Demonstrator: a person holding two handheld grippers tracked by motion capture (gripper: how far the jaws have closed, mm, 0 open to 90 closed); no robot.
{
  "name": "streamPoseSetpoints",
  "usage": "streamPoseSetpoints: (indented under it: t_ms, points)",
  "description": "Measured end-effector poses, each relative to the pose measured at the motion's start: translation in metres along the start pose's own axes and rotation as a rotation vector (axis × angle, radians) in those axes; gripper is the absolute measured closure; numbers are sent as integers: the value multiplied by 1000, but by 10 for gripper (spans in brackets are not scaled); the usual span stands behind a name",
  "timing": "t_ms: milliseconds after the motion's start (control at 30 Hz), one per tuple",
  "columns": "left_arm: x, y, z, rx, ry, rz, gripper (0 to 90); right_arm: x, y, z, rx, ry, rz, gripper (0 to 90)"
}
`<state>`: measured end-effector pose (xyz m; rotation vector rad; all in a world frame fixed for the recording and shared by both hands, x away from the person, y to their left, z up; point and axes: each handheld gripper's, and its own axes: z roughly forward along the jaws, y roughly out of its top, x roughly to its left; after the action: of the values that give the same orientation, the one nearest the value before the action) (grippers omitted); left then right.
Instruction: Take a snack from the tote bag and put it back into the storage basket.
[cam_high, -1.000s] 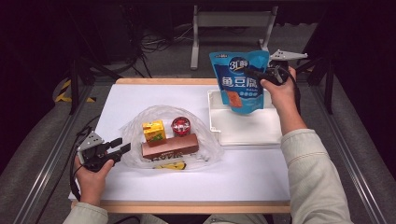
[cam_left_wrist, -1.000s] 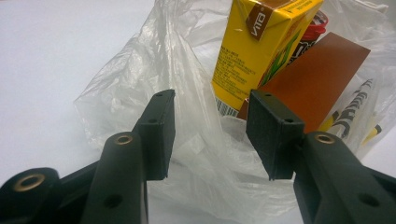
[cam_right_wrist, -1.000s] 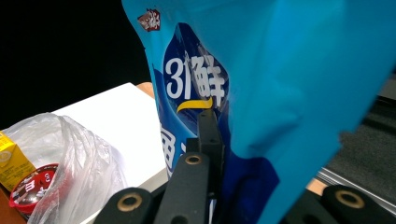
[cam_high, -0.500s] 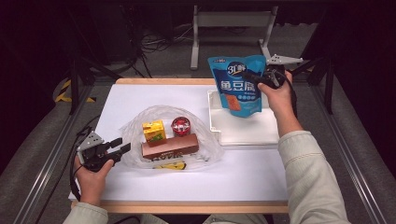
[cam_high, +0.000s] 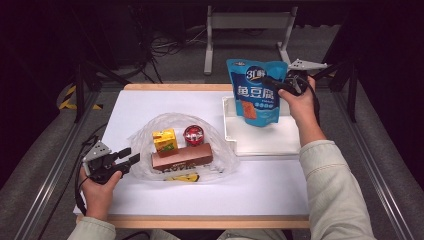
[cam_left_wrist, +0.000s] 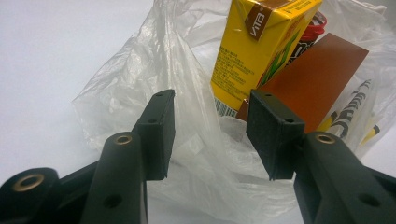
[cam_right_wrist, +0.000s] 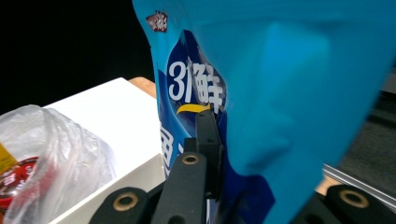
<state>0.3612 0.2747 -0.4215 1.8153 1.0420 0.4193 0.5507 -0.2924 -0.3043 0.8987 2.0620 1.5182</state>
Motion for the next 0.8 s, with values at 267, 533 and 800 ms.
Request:
streamPoseSetpoints:
  t_ms: [267, 533, 800]
  points:
    - [0, 0, 0, 3, 0, -2, 523, -8, -4, -7, 11, -37, -9, 874]
    - [-1, 0, 0, 2, 2, -5, 523, -11, -5, -9, 12, -54, -31, 868]
    - [-1, 0, 0, 5, 1, -1, 523, -9, -6, -11, 9, -58, -52, 829]
